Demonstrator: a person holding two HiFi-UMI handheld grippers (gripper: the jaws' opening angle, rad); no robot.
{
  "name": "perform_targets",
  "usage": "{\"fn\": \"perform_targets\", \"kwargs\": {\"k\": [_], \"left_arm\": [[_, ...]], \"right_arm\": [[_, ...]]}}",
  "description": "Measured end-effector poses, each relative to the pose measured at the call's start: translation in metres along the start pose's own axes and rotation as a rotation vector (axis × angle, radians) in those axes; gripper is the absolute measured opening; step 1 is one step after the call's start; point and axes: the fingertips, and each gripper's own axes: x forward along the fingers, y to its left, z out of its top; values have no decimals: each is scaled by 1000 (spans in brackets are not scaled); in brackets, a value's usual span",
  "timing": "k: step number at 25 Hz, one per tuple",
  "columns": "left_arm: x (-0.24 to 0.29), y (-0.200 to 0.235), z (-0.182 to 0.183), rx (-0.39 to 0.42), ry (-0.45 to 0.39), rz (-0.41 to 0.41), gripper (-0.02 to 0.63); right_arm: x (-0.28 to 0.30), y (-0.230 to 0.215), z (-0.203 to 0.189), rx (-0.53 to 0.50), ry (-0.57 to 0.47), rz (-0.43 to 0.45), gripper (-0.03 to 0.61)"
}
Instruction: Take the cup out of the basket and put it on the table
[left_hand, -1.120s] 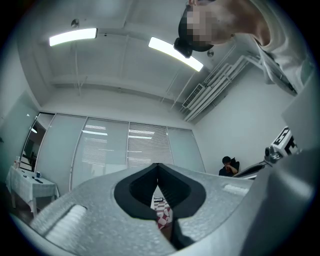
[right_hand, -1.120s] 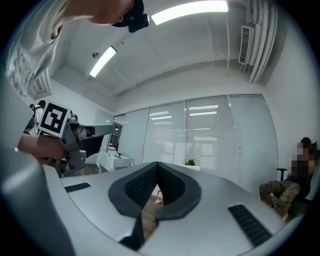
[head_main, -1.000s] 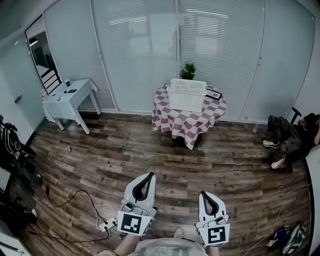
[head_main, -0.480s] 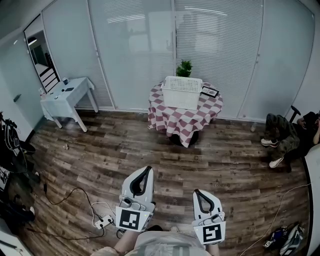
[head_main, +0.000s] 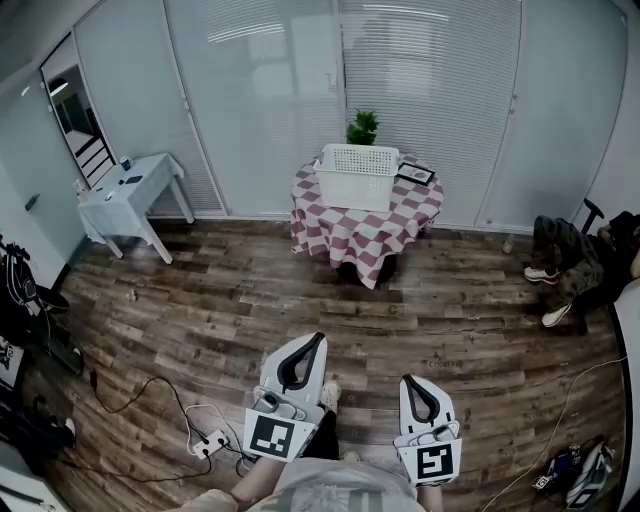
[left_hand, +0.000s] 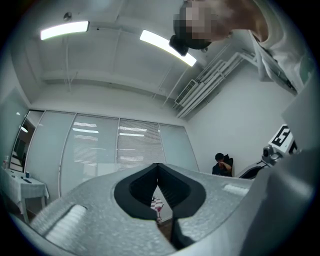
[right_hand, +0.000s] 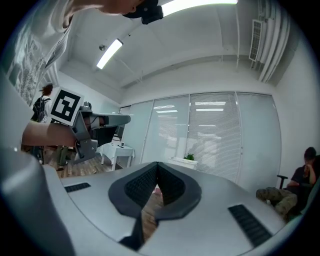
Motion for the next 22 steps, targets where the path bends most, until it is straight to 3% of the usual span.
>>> {"fn": "perform_targets", "kwargs": {"k": [5,13,17,22], "left_arm": [[23,11,-15,-3,4,-28,5],[88,31,-53,-55,40,-88,5],[113,60,-74,-83,78,-59,5],[155,98,-81,-81,60,-32,5]], "right_arm": [[10,-13,-15,100,29,-55,9],[67,-61,-31,131,71,-133,9],[117,-72,-16,124,51,-92,9],[178,-89,5,71,28,-75,9]]}}
